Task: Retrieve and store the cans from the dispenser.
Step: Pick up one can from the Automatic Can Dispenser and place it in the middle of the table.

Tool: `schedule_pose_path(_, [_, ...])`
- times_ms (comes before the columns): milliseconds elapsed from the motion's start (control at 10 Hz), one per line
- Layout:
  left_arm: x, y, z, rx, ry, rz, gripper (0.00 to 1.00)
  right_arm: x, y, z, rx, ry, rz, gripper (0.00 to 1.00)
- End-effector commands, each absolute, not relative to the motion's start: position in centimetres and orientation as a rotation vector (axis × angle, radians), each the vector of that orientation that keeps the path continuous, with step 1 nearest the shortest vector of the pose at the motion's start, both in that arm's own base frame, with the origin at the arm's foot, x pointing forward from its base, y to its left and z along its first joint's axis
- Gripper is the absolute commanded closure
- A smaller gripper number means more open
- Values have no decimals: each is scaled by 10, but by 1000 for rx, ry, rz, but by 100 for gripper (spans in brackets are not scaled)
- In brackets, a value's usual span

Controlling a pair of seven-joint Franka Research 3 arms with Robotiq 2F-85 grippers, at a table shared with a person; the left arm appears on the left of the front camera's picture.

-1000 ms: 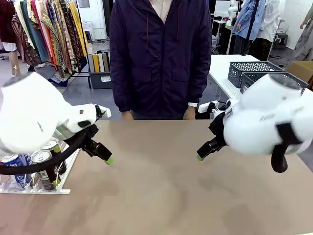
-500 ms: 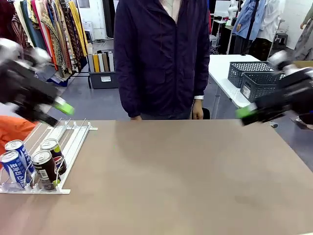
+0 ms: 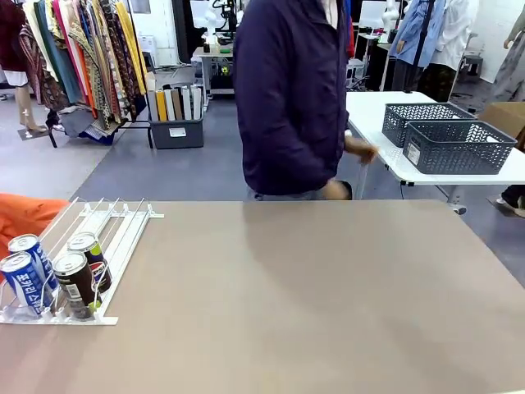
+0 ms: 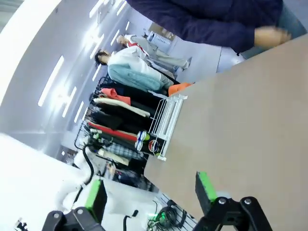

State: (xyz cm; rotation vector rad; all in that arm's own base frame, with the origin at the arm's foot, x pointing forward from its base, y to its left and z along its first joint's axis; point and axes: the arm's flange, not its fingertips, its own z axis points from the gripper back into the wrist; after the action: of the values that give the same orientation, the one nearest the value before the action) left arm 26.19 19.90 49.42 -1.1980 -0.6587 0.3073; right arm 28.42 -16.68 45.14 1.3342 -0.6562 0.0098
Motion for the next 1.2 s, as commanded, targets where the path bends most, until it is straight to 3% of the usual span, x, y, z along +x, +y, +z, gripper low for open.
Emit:
schedule_pose_path(0, [280,183,469,-1225,-683,301,0,273,-103,417,1312,-672,75,0])
schedule_pose_path(100, [262,199,494,-1198,-659,307,0,284,-167,451,1334,-656,10,0])
schedule_pose_path(800, [262,198,492,-1183,-646,307,0,284,-167,451,1334,-656,10,0])
schedule_pose_path(900, [245,201,500,-929,-497,266,0,284,-167,451,1334,-656,10,0])
schedule_pose_path(1100, [230,165,518,-426,-390,114,0,284,-167,451,1334,-656,10,0])
